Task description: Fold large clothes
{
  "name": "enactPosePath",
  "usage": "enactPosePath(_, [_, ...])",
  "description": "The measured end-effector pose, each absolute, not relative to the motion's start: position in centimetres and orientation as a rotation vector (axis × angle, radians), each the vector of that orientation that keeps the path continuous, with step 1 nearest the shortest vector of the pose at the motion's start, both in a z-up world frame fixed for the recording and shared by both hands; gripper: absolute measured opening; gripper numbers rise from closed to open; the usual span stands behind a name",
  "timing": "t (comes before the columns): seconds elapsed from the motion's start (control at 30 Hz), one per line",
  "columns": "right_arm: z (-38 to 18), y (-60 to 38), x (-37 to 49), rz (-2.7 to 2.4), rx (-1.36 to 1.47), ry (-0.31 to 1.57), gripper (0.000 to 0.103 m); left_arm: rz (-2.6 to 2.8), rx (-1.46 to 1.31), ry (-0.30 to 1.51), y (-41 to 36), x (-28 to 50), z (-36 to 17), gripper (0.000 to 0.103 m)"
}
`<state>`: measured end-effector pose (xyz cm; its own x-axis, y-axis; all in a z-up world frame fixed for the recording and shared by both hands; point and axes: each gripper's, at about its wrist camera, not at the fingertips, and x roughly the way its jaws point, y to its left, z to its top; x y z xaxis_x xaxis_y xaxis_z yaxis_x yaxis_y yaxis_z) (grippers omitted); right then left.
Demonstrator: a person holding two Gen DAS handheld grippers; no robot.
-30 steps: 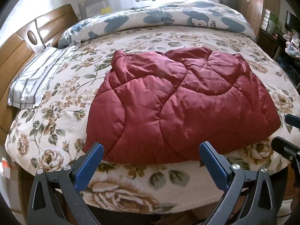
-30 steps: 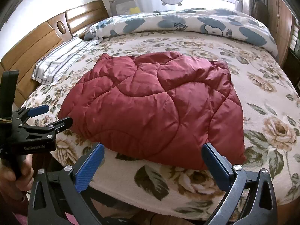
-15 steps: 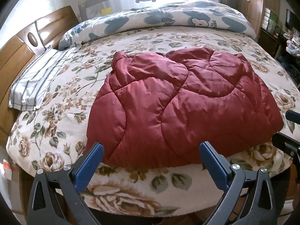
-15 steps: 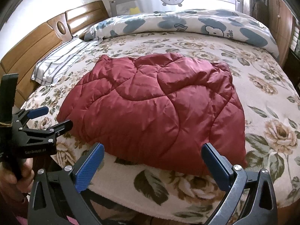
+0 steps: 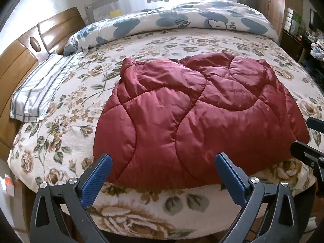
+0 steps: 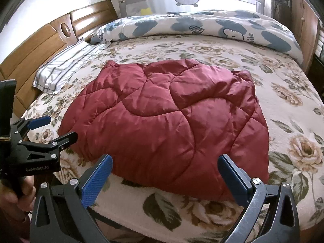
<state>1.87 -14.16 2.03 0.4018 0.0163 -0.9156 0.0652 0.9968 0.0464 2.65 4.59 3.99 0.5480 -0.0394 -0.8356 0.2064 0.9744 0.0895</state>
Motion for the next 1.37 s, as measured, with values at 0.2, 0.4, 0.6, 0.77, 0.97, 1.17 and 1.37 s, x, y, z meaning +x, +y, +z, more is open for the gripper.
enactPosePath(0.2, [1.8, -14.3, 2.1, -0.033, 0.081, 1.157, 0.103, -0.145, 0.187, 0.982, 4.4, 3.0, 3.9, 0.102])
enactPosePath(0.4, [1.5, -14.6, 2.1, -0.034, 0.086, 1.161, 0.103, -0.146, 0.187, 0.983, 4.4, 3.0, 3.9, 0.102])
enactPosePath(0.6, [1.6, -14.6, 2.2, -0.034, 0.086, 1.161, 0.103, -0.146, 0.188, 0.982, 4.3, 3.1, 3.8, 0.102])
enactPosePath(0.77, [1.5, -14.8, 2.2, -0.037, 0.086, 1.159, 0.103, -0.146, 0.187, 0.983, 4.3, 3.1, 3.8, 0.102])
enactPosePath(0.97, [1.5, -15.4, 2.5, -0.051, 0.092, 1.158, 0.103, -0.139, 0.196, 0.979, 4.2, 3.6, 3.7, 0.102])
enactPosePath(1.17, [1.6, -16.0, 2.7, -0.064, 0.101, 1.157, 0.103, -0.144, 0.192, 0.977, 3.8, 4.7, 3.6, 0.102])
enactPosePath(1.37, [1.4, -16.2, 2.9, -0.063, 0.113, 1.162, 0.103, -0.157, 0.165, 0.985, 3.9, 4.9, 3.6, 0.102])
